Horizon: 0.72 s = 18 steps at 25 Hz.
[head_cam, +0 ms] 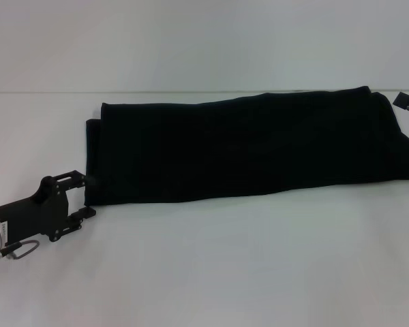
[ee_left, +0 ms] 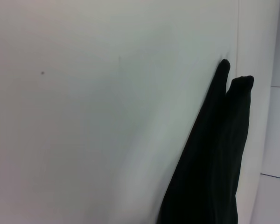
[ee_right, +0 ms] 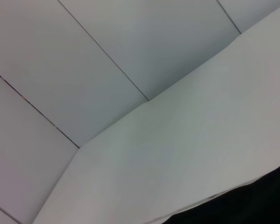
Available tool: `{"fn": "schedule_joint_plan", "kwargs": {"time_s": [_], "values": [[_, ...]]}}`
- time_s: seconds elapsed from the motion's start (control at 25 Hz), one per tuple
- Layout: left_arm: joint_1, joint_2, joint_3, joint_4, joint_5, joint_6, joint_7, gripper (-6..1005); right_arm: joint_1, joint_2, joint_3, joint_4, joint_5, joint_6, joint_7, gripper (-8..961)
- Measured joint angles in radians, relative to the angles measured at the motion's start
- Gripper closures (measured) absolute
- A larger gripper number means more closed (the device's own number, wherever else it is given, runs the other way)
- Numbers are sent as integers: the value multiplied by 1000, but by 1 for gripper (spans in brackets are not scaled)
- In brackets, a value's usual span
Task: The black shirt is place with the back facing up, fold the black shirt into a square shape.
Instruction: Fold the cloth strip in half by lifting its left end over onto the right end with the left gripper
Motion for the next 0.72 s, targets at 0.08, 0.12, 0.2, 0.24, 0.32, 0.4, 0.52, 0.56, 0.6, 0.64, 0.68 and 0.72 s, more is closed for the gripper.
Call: {"fn": "schedule_joint_plan", "kwargs": {"time_s": [0.08, 0.12, 0.2, 0.24, 0.32, 0.4, 0.52, 0.56, 0.6, 0.64, 0.68, 0.72], "values": [[-3, -1, 1, -2, 0, -10, -1, 357, 1, 0, 0, 0, 0, 0, 1, 90], [-4, -1, 1, -5, 1, -17, -1, 357, 1, 0, 0, 0, 0, 0, 1, 90], [-6, -1, 1, -9, -1, -24, -1, 357, 1, 0, 0, 0, 0, 0, 3, 90], [-7, -1, 1, -11, -3, -28, -1, 357, 1, 0, 0, 0, 0, 2, 4, 90], [-10, -1, 1, -11, -3, -33, -1, 357, 1, 0, 0, 0, 0, 4, 5, 90], [-15, -1, 2, -16, -3, -41, -1, 357, 2, 0, 0, 0, 0, 4, 5, 90], [-27, -2, 3, -32, -4, -62, 0, 356, 4, 0, 0, 0, 0, 5, 5, 90], [-31, -3, 3, -36, -4, -68, 1, 356, 5, 0, 0, 0, 0, 5, 5, 90], [-36, -3, 3, -40, -3, -72, 3, 356, 5, 0, 0, 0, 0, 5, 6, 90], [-42, -4, 3, -45, -2, -78, 5, 356, 5, -1, 0, 0, 0, 4, 6, 90], [-49, -6, 3, -49, 1, -83, 7, 356, 5, -1, 0, 0, 0, 4, 6, 90], [-54, -8, 3, -50, 1, -86, 8, 356, 5, -1, 0, 0, 0, 4, 6, 90]]}}
